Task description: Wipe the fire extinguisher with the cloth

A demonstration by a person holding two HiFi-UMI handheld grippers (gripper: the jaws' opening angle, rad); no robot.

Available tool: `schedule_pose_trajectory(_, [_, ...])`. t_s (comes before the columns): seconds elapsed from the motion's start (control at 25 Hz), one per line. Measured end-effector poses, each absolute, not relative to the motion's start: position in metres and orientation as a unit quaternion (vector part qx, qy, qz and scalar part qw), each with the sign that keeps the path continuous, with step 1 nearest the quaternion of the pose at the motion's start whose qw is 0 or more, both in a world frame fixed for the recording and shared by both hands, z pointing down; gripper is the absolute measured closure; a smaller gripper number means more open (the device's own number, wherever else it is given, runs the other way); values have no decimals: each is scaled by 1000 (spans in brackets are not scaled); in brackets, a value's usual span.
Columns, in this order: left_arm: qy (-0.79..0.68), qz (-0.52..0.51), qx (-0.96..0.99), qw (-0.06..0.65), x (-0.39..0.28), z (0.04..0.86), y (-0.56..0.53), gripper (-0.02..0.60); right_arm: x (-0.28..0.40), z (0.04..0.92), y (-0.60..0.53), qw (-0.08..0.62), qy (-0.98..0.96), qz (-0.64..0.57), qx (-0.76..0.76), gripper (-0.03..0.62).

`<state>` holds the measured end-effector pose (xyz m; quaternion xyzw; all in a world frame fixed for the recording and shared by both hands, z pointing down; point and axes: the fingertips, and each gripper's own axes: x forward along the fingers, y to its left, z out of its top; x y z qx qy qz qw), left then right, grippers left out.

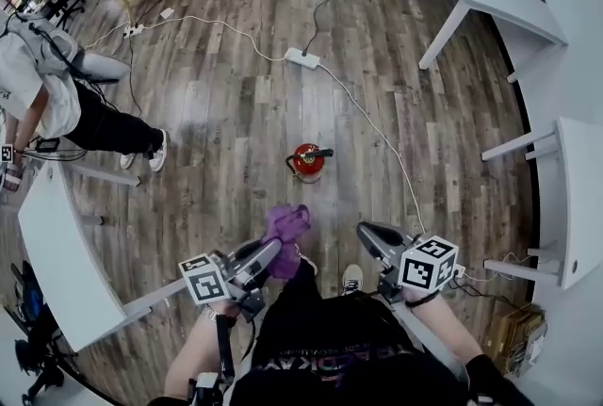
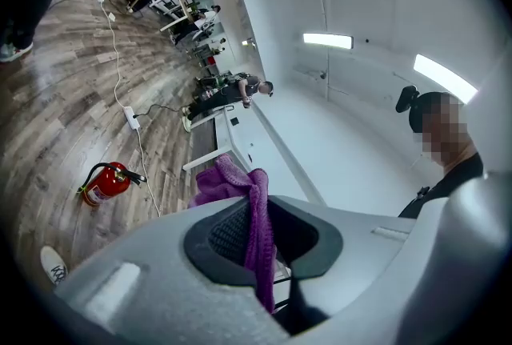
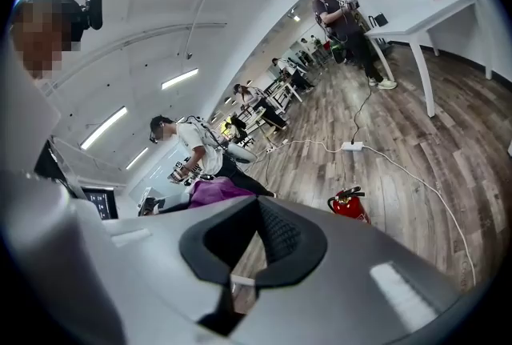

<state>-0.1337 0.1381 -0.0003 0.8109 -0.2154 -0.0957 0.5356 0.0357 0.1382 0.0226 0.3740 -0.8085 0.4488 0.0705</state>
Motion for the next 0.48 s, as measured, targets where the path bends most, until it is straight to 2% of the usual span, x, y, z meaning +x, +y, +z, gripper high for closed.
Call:
schedule_pose_trajectory(0.28, [-202, -84, 812, 542, -177, 18, 89, 534, -6, 38, 90, 74, -803, 451, 382, 589])
schedule_pose_trajectory(0.48, [-208, -69, 813, 539, -190, 23, 58, 534, -7, 42, 69, 78, -799, 454, 386, 589])
